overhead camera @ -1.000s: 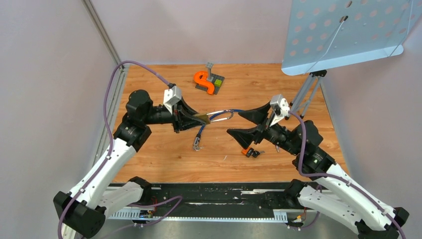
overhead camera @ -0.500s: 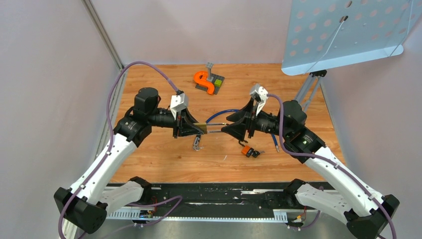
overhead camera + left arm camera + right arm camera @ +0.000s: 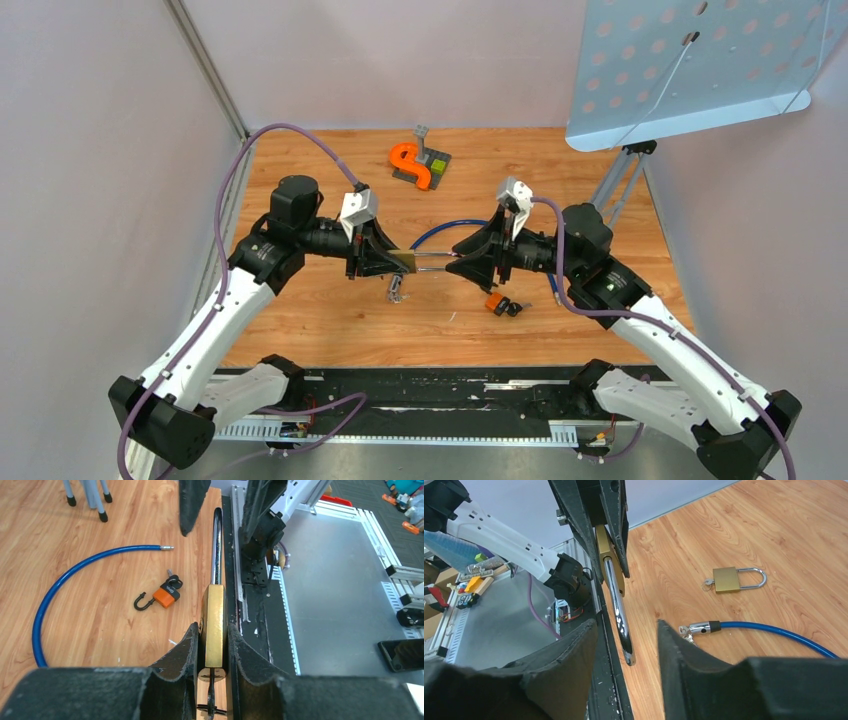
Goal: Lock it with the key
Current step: Lock the lock.
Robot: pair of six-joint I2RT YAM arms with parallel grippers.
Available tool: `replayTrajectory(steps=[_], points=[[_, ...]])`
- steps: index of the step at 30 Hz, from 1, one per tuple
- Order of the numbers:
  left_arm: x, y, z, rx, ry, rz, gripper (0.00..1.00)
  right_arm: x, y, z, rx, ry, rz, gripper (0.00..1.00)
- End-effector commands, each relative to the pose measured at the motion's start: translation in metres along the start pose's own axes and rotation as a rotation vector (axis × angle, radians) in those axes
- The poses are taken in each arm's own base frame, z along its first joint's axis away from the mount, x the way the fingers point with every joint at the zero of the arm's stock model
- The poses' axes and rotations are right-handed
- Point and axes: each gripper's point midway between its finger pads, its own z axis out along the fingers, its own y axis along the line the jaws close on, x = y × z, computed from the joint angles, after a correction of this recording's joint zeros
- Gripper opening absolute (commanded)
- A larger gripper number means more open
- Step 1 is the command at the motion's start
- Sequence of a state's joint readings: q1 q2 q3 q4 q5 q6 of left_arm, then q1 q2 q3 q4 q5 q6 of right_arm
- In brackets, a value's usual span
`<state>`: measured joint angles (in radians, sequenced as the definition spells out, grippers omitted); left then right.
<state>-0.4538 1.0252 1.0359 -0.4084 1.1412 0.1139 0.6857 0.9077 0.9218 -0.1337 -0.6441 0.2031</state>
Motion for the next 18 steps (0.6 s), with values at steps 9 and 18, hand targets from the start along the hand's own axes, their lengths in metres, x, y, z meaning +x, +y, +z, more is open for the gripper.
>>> replayTrajectory(steps=[9,18], points=[[-0.033,-0.024,-0.004,0.102,-0.083,0.125,0.00,0.011,0.023,0.009,-0.126,0.036,-0.081,0.00],[-0.033,-0.046,-0.003,0.188,-0.136,0.140,0.00,0.000,0.011,0.019,-0.028,-0.063,-0.127,0.00]])
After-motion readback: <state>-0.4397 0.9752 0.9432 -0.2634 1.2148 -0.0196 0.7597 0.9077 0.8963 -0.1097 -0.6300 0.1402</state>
